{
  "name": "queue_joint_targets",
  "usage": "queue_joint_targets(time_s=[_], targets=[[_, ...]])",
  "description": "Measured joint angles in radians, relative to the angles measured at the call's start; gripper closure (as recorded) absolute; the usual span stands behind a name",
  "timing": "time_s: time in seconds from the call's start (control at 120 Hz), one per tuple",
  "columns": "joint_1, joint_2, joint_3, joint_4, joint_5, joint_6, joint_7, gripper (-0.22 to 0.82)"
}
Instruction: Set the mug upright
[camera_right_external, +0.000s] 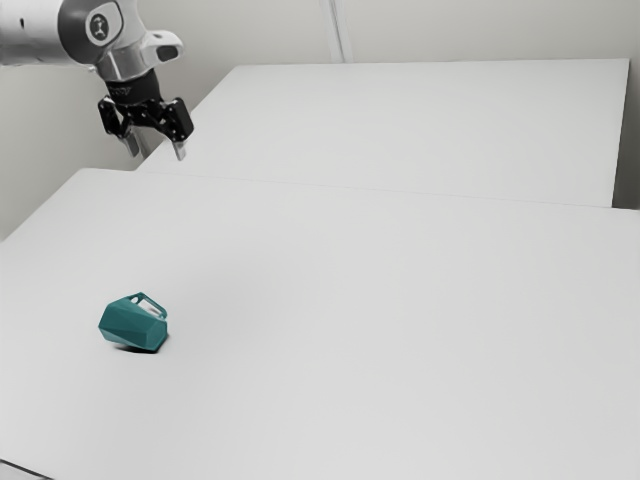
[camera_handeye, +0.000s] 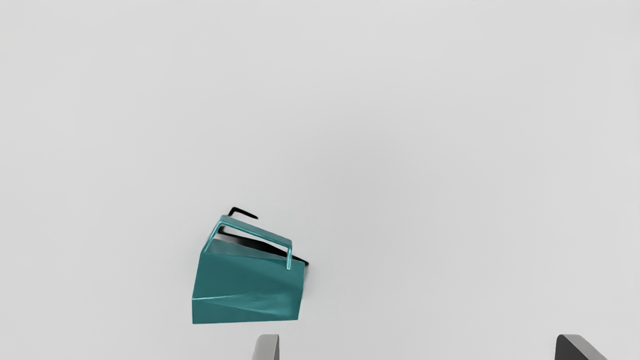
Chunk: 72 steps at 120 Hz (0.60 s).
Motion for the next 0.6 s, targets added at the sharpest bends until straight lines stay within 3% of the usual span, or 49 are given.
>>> queue_joint_targets(time_s=[0.158,0.208,0.292,0.375,0.458,0.525,0.6], targets=[[0.000,0.003,0.029,-0.024,-0.030,0.042,0.011,0.00],[0.023,0.019,0.066,-0.029,-0.078,0.058,0.016,0.00],[0.151,0.087,0.107,-0.027,-0.216,0.082,0.054,0.00],[0.304,0.174,0.115,-0.029,-0.405,0.095,0.118,0.00],[0.392,0.236,0.118,-0.039,-0.569,0.100,0.200,0.00],[0.431,0.237,0.118,-0.087,-0.652,0.102,0.272,0.00],[0.465,0.183,0.118,-0.232,-0.714,0.111,0.357,0.00]])
